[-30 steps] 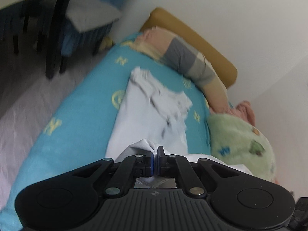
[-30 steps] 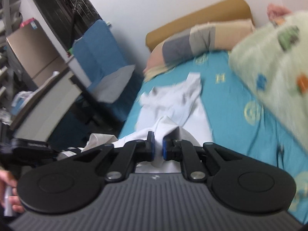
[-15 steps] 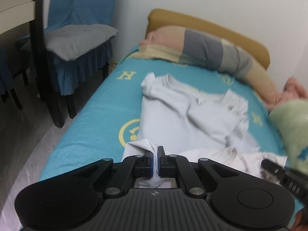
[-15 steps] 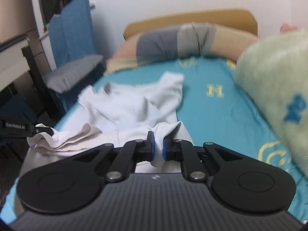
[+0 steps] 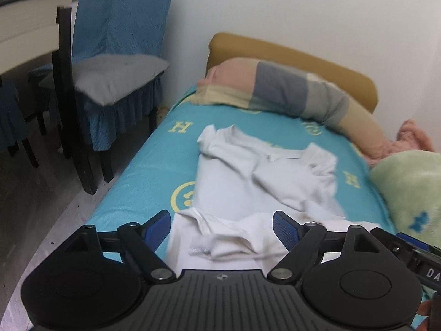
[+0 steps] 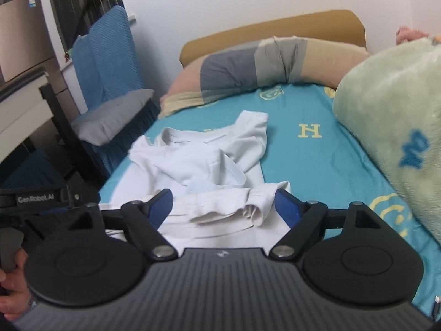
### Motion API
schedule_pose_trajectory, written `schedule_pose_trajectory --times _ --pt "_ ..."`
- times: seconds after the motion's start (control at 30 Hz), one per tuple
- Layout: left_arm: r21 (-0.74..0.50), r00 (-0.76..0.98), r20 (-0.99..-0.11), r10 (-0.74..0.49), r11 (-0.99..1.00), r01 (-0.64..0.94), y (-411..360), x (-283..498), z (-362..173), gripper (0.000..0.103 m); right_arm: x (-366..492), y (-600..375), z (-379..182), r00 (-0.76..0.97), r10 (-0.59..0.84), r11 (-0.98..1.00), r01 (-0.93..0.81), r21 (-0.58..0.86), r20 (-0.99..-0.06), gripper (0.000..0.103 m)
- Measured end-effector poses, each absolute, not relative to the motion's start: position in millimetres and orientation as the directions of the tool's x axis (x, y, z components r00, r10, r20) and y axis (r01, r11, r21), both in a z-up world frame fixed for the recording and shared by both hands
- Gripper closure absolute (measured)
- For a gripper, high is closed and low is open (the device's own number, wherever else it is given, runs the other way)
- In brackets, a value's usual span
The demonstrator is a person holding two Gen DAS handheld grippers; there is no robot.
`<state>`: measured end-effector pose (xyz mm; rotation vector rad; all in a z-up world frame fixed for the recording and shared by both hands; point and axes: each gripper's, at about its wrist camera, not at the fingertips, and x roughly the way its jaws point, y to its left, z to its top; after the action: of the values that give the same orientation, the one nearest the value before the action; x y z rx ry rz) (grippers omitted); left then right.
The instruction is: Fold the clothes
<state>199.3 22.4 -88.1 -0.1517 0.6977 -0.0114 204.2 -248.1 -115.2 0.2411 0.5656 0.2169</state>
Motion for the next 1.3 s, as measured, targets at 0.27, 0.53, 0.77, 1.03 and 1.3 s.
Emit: schedule_pose_trajectory --times 0.27,0.53,0.77,1.03,1.3 --pt "-0.103 0.823 -0.563 -0.073 0.994 0.018 1 120 -45 0.011 132 -252 -72 0.859 0.249 0.954 -0.138 0.265 -0.448 0.020" --pt "-0.106 0.812 -0.576 -0.096 0.993 0.042 -8 61 -33 0.009 78 -254 -61 0.852 0.274 0.941 -0.141 0.308 -0.446 0.020" --pt "-0.091 0.795 -0.599 -0.089 0.995 0.043 -15 61 -38 0.009 61 -251 -61 0.860 0.236 0.955 -0.118 0.274 -0.453 0.021" --pt "-0.146 0.746 -0.651 -0.137 0.988 0.055 -16 71 -48 0.009 70 -260 -72 0.838 0.249 0.939 -0.087 0.332 -0.486 0.021" --pt "-0.213 0.699 -0.688 -0.194 0.975 0.061 -17 79 -56 0.009 82 -264 -88 0.787 0.267 0.919 -0.036 0.392 -0.556 0.021"
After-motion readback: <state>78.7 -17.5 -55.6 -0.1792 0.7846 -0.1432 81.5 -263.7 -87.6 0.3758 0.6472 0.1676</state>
